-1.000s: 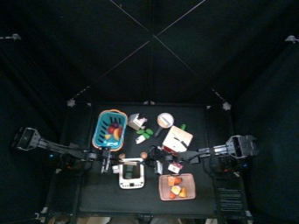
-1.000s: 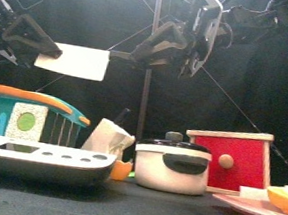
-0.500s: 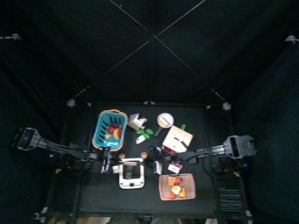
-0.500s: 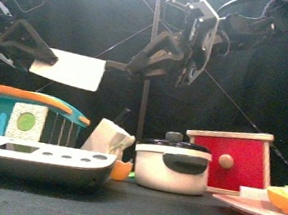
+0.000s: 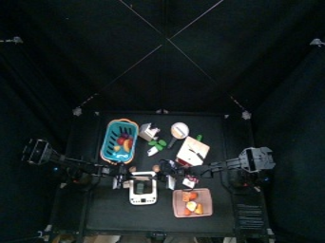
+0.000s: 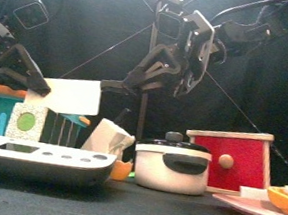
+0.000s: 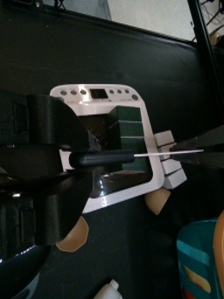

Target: Cut sushi roll

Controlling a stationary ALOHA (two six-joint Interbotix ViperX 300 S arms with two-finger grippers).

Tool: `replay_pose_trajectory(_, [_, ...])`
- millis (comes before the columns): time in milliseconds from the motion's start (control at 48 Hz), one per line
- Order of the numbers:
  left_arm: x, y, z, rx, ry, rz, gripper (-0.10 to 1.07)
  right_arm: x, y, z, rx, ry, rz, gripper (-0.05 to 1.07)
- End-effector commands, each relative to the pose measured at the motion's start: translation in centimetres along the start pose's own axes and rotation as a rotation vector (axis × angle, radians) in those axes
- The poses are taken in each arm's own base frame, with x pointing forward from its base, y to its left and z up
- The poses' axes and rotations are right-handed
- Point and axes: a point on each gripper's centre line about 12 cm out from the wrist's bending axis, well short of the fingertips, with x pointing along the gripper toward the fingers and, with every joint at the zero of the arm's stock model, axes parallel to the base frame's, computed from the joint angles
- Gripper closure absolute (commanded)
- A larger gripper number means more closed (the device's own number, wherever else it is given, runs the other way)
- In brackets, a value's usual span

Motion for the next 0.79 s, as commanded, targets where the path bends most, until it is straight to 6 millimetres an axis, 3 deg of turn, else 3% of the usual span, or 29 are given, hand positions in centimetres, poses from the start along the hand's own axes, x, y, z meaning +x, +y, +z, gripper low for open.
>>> replay_pose_trajectory(0, [0.27, 0.03, 0.76, 0.000, -0.023, 0.002, 0.53, -0.32, 0.52, 1.71, 0.001, -0.047, 0.013, 0.52])
replay_pose_trajectory(771, [0.24, -0.20, 0.59, -0.004, -0.013, -0.006, 0.53, 0.08, 1.23, 1.02, -0.007, -0.030, 0.028, 0.52])
